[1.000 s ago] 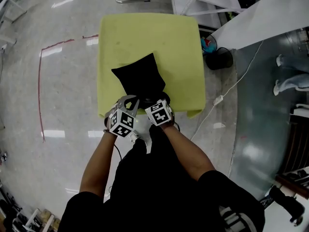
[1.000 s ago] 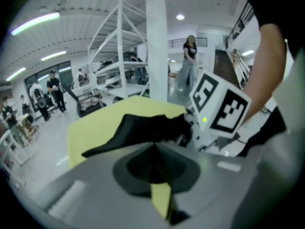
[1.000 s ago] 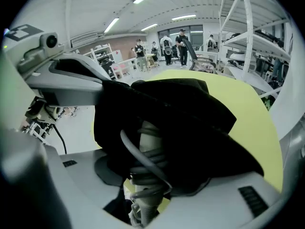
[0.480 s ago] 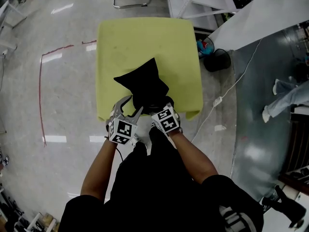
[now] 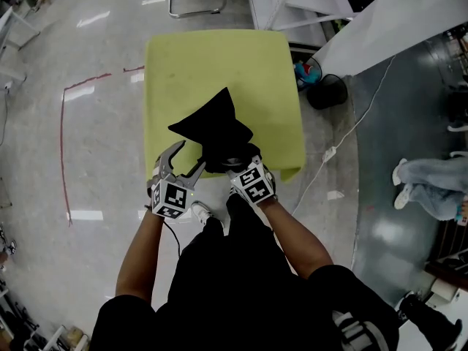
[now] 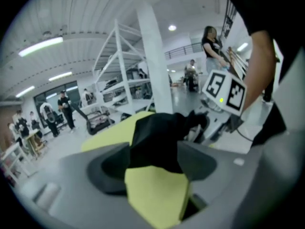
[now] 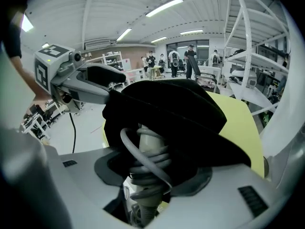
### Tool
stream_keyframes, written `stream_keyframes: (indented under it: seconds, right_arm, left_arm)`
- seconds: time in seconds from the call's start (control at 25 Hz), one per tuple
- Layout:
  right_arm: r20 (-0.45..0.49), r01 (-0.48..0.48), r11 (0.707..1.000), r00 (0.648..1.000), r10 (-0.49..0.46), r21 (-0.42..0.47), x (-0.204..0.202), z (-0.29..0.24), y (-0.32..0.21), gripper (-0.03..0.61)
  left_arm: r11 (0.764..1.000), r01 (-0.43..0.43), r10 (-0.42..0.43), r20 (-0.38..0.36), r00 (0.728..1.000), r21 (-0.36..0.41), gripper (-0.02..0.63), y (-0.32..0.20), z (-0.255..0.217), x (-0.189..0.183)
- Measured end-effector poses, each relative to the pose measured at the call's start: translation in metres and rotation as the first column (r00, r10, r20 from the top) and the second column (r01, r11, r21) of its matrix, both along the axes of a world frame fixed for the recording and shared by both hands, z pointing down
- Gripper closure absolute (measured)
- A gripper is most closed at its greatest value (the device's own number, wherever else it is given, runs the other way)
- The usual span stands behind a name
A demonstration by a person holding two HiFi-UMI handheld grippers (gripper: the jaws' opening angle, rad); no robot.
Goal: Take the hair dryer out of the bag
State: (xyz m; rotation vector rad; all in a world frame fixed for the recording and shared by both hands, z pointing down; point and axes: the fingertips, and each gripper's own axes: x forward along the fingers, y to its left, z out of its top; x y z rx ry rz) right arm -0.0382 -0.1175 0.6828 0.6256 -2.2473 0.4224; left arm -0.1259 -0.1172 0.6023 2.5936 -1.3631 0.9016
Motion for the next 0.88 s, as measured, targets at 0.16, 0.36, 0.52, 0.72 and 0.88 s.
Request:
stream_keyframes:
  seconds: [0.16, 0.36, 0.52, 0.72, 0.88]
  right_arm:
    - [0.004, -0.028, 1.000, 1.000, 0.028, -0.007, 0.003, -0.001, -0.006, 0.357]
    - [0.019, -0.060, 0.998, 0.998, 0.059, 0.010, 0.010, 0.001, -0.014, 0.357]
    - [0.017, -0.027, 1.000, 1.000, 0.027, 0.016, 0.006, -0.009, -0.006, 0.357]
    - [0.005, 0.025, 0.999, 1.000, -0.025, 0.042, 0.009, -0.020, -0.001, 0.357]
    - [0.003, 0.055, 0.997, 0.998, -0.055, 0.060, 0.007, -0.028, 0.003, 0.357]
  left_arm:
    - [0.999, 0.022, -0.019, -0.101, 0.995, 0.023, 0.298, 0.011, -0.020, -0.007]
    - [0.994, 0.079, -0.070, -0.116, 0.991, 0.072, 0.299, 0.008, -0.035, -0.022]
    - [0.997, 0.034, -0.039, 0.074, 0.997, 0.066, 0.302, -0.005, -0.013, -0.029]
    - [0.995, -0.089, 0.069, 0.342, 0.937, 0.045, 0.302, -0.019, 0.013, -0.026]
    - [0.990, -0.140, 0.115, 0.458, 0.882, 0.022, 0.309, -0.024, 0.024, -0.029]
